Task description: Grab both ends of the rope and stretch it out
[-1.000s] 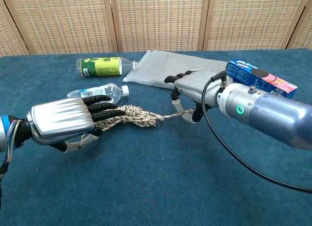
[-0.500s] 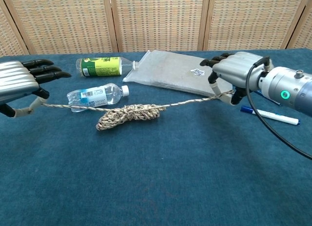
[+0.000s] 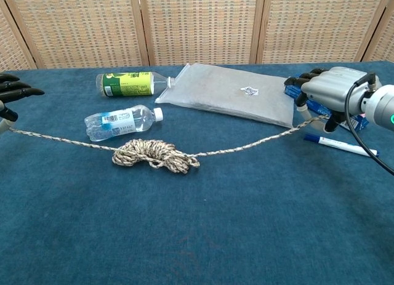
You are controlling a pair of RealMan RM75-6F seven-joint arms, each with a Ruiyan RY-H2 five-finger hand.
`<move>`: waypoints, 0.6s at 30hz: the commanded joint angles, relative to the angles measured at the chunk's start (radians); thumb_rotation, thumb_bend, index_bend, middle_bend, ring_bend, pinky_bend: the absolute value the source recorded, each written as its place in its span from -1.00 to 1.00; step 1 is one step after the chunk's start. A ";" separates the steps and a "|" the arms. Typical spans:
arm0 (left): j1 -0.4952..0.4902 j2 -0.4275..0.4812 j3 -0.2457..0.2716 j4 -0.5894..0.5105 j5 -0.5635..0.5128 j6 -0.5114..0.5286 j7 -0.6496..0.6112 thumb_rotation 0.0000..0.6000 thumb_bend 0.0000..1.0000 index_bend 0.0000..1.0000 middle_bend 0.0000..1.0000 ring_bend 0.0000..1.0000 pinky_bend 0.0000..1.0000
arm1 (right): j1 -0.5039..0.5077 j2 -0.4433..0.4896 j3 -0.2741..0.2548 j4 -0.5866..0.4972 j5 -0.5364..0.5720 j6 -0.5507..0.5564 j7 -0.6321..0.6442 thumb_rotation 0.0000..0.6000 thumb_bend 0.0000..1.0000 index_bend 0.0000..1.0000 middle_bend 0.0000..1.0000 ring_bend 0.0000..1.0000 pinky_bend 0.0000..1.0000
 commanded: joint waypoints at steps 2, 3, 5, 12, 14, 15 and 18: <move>0.013 -0.025 0.003 0.047 -0.005 0.007 -0.038 1.00 -0.04 0.62 -1.00 -1.00 -1.00 | -0.007 0.001 -0.002 0.002 -0.001 -0.005 0.004 1.00 -0.09 0.46 -1.00 -1.00 -1.00; 0.014 -0.028 0.003 0.052 -0.004 0.010 -0.042 1.00 -0.04 0.62 -1.00 -1.00 -1.00 | -0.008 0.001 -0.002 0.002 -0.003 -0.005 0.004 1.00 -0.09 0.46 -1.00 -1.00 -1.00; 0.015 -0.034 0.003 0.062 -0.002 0.018 -0.047 1.00 -0.03 0.62 -1.00 -1.00 -1.00 | -0.010 0.000 -0.003 0.002 -0.008 -0.004 0.003 1.00 -0.09 0.46 -1.00 -1.00 -1.00; 0.023 -0.039 0.004 0.084 -0.004 0.027 -0.055 1.00 -0.03 0.62 -1.00 -1.00 -1.00 | -0.020 0.004 0.002 -0.002 -0.013 0.007 -0.013 1.00 -0.09 0.46 -1.00 -1.00 -1.00; 0.027 -0.037 0.003 0.087 -0.007 0.028 -0.058 1.00 -0.03 0.62 -1.00 -1.00 -1.00 | -0.023 0.008 0.004 -0.005 -0.008 0.007 -0.020 1.00 -0.09 0.46 -1.00 -1.00 -1.00; 0.029 -0.037 0.003 0.088 -0.008 0.028 -0.060 1.00 -0.03 0.62 -1.00 -1.00 -1.00 | -0.024 0.009 0.005 -0.006 -0.006 0.007 -0.022 1.00 -0.09 0.46 -1.00 -1.00 -1.00; 0.036 -0.037 0.003 0.093 -0.011 0.032 -0.068 1.00 -0.03 0.61 -1.00 -1.00 -1.00 | -0.030 0.014 0.007 -0.014 0.004 0.007 -0.031 1.00 -0.10 0.44 -1.00 -1.00 -1.00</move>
